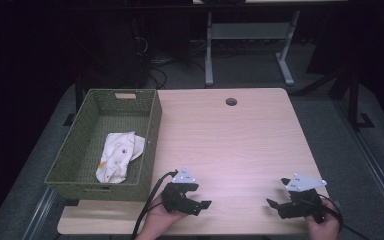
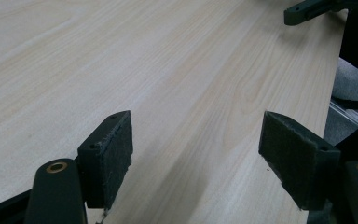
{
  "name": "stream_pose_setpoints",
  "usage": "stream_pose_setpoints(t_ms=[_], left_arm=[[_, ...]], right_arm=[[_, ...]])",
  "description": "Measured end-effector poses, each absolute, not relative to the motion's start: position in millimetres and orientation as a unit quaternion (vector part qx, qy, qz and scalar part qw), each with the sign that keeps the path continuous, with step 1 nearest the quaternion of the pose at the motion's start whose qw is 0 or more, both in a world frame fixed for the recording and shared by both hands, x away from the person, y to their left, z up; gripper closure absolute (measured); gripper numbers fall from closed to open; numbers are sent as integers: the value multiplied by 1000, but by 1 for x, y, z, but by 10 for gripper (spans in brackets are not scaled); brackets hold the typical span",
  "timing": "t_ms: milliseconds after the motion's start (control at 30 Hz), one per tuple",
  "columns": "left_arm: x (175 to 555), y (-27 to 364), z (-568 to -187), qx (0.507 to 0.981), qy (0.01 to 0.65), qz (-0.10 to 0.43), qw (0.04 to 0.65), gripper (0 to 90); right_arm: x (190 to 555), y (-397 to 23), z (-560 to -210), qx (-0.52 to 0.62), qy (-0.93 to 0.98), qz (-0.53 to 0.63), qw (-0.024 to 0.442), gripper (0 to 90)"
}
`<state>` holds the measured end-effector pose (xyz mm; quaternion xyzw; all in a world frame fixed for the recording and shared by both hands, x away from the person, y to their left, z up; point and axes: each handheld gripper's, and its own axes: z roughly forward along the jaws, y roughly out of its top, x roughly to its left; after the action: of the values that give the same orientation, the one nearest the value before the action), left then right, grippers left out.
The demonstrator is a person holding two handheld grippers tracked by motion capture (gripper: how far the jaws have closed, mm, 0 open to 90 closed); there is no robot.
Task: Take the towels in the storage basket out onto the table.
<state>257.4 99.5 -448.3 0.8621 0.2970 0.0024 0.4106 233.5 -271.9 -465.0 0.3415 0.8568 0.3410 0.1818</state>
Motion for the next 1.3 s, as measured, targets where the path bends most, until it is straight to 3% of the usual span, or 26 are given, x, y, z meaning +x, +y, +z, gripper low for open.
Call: stream_pose_setpoints(t_ms=[300, 1300], left_arm=[[262, 102, -416, 860, 285, 31, 422, 256], [328, 114, -344, 863, 285, -37, 416, 235]], right_arm=[[236, -273, -465, 346, 853, 345, 181, 140], [236, -275, -464, 351, 850, 345, 186, 140]])
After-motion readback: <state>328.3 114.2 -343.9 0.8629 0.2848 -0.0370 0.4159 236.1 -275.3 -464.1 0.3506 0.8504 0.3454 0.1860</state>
